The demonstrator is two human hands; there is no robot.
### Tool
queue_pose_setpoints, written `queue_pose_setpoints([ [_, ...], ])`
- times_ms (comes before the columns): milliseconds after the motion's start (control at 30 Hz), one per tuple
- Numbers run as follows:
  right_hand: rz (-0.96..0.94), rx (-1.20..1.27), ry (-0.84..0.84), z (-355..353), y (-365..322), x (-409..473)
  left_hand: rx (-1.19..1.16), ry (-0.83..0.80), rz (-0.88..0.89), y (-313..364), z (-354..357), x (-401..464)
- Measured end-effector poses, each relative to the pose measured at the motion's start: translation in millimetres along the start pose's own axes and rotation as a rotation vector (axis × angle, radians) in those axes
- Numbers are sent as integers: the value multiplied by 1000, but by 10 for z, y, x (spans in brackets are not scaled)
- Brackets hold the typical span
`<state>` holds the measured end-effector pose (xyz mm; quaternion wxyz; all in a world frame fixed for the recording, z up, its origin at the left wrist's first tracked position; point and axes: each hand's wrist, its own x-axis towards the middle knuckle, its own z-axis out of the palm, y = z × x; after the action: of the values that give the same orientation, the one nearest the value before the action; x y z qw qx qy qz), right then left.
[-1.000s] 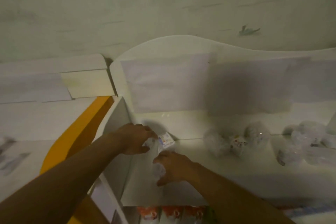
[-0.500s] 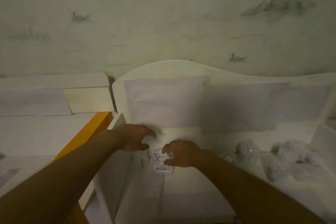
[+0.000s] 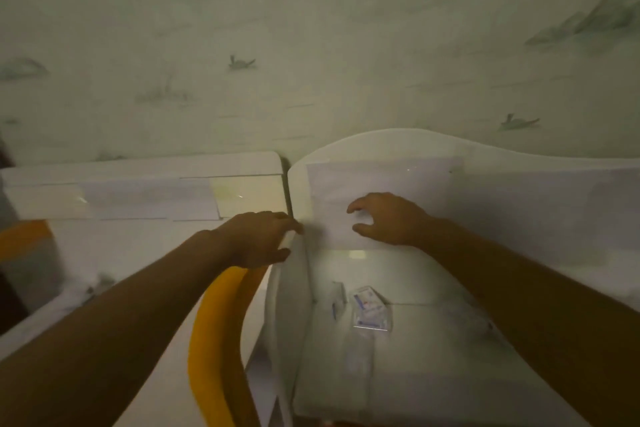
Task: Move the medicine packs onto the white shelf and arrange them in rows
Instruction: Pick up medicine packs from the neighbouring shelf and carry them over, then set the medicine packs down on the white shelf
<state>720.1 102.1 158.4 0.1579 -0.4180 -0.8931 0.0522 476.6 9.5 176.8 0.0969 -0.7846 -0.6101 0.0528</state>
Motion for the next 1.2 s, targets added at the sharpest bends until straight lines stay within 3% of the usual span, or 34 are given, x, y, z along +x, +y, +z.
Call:
queue_pose_setpoints([
  [200, -102, 13, 37, 158, -1072, 310, 7, 8, -99, -1053, 251, -741],
  [400, -98, -94, -142, 477, -2250, 777, 28, -73, -194, -2276, 421, -1677],
  [633, -125, -137, -277, 1058, -3271, 1078, -48, -189, -269, -3213, 986, -2453],
  [900, -187, -100, -379, 1442, -3849, 1608, -148, -385, -345, -3693, 1804, -2566],
  [1033, -273, 33, -377, 1836, -4184, 2016, -152, -476, -355, -3744, 2124, -2513],
  [1200, -298, 70, -451, 2441, -4214, 2468, -113, -411, -383, -4007, 2320, -2452],
])
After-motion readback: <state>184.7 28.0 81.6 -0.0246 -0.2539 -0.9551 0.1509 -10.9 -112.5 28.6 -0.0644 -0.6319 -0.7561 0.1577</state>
